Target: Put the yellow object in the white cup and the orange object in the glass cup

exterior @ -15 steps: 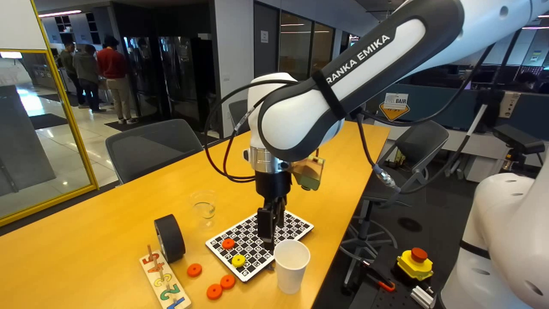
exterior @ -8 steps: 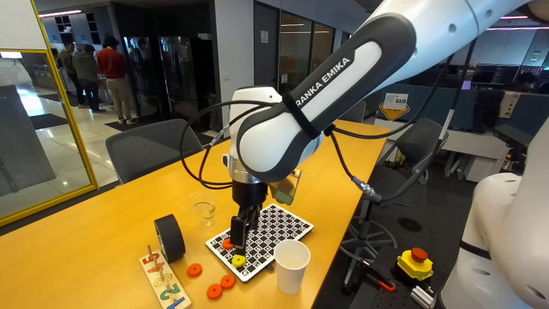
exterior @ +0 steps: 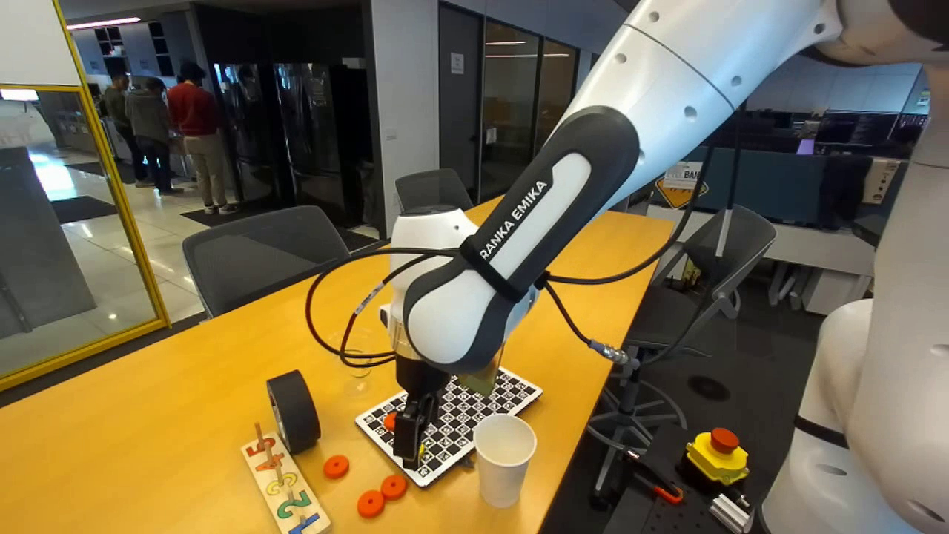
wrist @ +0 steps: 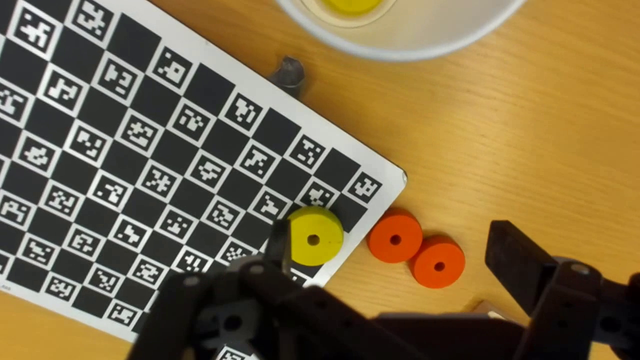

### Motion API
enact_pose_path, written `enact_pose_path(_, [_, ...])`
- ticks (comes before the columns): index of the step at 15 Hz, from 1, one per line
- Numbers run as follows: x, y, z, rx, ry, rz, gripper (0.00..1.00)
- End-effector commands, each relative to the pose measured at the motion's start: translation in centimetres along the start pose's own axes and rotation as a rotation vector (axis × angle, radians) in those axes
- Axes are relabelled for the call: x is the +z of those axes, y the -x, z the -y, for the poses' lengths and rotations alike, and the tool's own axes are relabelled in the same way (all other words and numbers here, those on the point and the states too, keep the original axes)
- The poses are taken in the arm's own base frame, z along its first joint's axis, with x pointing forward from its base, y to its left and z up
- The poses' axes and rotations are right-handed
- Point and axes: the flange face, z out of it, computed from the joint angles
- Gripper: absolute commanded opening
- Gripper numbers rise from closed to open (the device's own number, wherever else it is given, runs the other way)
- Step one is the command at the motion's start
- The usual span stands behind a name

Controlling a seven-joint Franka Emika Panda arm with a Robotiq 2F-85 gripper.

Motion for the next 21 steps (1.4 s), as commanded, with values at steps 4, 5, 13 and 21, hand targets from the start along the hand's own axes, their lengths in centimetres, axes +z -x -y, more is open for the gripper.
enact_pose_path(4, [2.9, -1.3, 0.1, -0.019, 0.05, 0.021, 1.0])
enact_pose_path(5, [3.2, -1.5, 0.0, -0.022, 0.054, 0.028, 1.0])
enact_pose_path(13, [4.8, -3.1, -0.7, -0.033, 0.062, 0.045, 1.0])
enact_pose_path(21, [5.0, -3.5, -2.0, -0.021, 0.057, 0.043, 1.0])
